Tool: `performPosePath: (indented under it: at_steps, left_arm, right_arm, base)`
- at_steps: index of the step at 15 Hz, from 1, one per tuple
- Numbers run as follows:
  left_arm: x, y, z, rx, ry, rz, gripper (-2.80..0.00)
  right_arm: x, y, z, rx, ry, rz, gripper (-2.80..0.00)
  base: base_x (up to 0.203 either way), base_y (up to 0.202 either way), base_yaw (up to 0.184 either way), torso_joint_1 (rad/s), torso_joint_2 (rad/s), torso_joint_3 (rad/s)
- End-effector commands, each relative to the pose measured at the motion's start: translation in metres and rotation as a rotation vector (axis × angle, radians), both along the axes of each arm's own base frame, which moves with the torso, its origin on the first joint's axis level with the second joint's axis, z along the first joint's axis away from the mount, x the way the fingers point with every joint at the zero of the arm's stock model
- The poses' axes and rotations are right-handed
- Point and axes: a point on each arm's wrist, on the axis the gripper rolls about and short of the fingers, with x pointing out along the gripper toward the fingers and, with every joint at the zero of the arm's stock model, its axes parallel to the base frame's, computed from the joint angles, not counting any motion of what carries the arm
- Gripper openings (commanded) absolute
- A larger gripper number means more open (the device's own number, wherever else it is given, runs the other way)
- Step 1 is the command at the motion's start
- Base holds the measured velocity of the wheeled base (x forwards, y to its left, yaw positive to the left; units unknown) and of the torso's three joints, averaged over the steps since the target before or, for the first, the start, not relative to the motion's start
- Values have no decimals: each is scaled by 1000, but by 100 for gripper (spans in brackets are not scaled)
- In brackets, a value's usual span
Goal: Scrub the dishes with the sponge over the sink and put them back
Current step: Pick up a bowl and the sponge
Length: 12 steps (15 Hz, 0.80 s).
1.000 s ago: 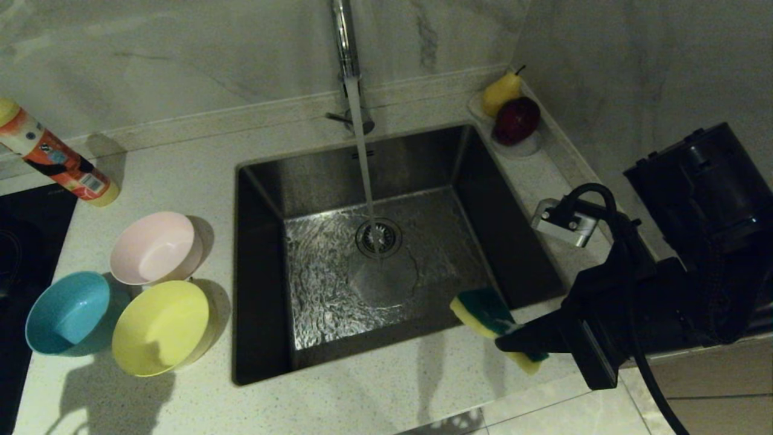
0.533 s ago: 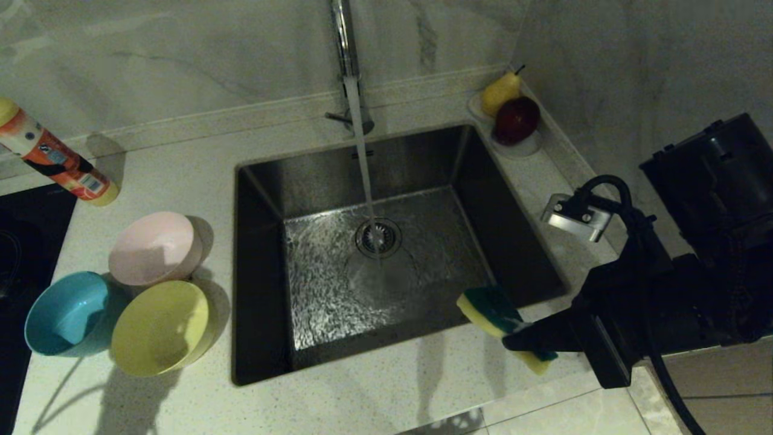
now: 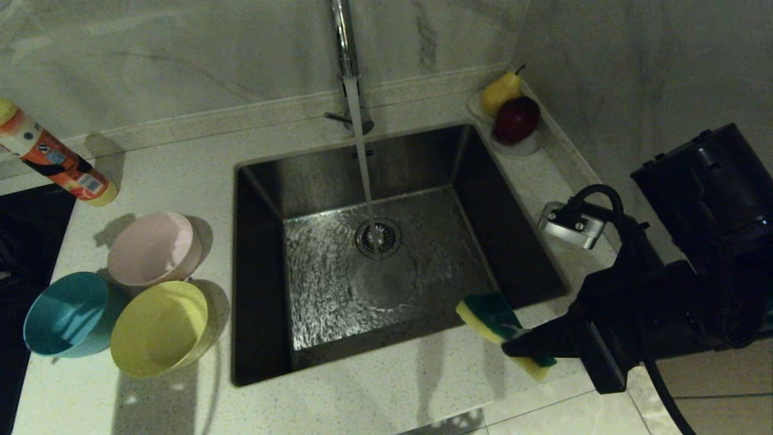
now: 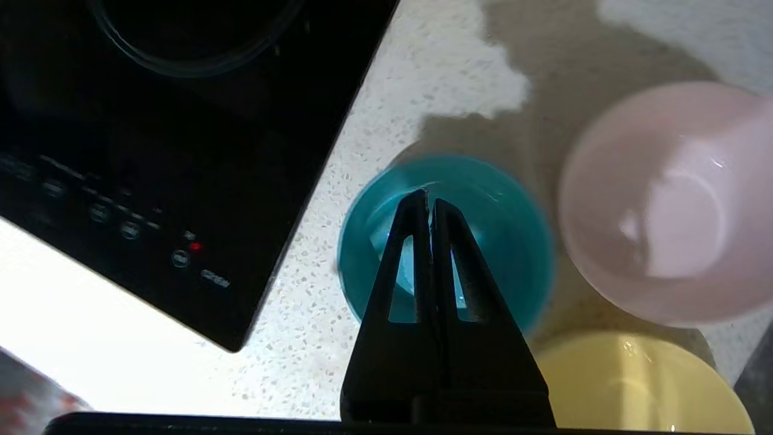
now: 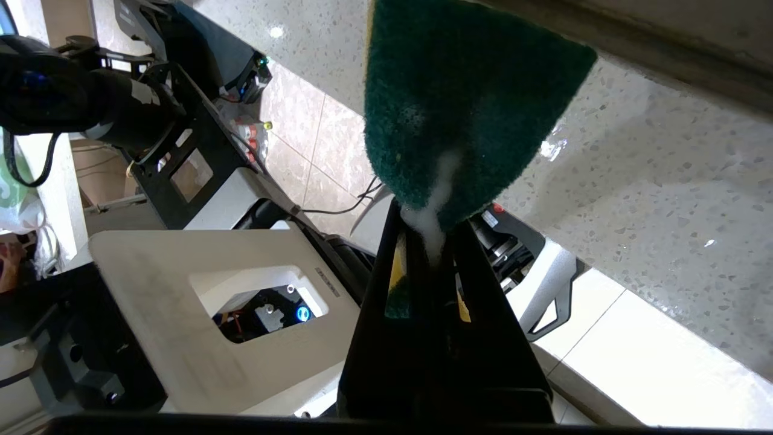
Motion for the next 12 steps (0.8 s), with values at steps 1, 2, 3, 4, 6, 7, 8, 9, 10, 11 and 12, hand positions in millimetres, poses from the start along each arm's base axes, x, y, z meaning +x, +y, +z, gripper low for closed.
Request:
performPosePath:
  at_steps: [1,2,3,4,6,7,8,9,10,11,12]
  left_arm:
    - [1,24,-7,-90,2,-21,-280]
    - [-3,32,-9,-133,-14,-46,-280]
    - [-7,38,-11,-167,-26,-60,-280]
    - [-11,43,-14,-189,-27,-52,-280]
    - [-15,49,-24,-222,-13,-38,-280]
    - [-16,51,-26,-252,-22,-66,-280]
    - [-18,54,-28,-285,-31,-86,-280]
    - [-17,56,-32,-305,-22,-86,-280]
    - [-15,57,-35,-316,-13,-84,0]
    - [-14,58,-35,-320,-10,-83,0]
    - [-10,62,-41,-344,4,-77,0]
  right_arm:
    - [3,2,-4,-11,14,3,-280]
    - [3,3,-6,-13,19,4,-280]
    - [5,5,-8,-18,26,4,-280]
    - [7,6,-10,-21,31,4,-280]
    - [8,6,-11,-23,33,6,-280]
    - [8,7,-11,-24,34,6,-280]
    - [9,8,-12,-26,37,6,-280]
    - [10,8,-13,-28,42,5,-280]
    - [10,8,-12,-27,38,6,-280]
    - [9,8,-12,-26,37,6,-280]
    - [10,8,-12,-27,37,5,-280]
  base:
    - [0,0,0,0,0,0]
    - [0,0,0,0,0,0]
    - [0,0,0,0,0,0]
    - [0,0,0,0,0,0]
    - [0,0,0,0,0,0]
    - [0,0,0,0,0,0]
    - [0,0,0,0,0,0]
    - [0,0,0,0,0,0]
    - [0,0,0,0,0,0]
    - [0,0,0,0,0,0]
    - [0,0,0,0,0,0]
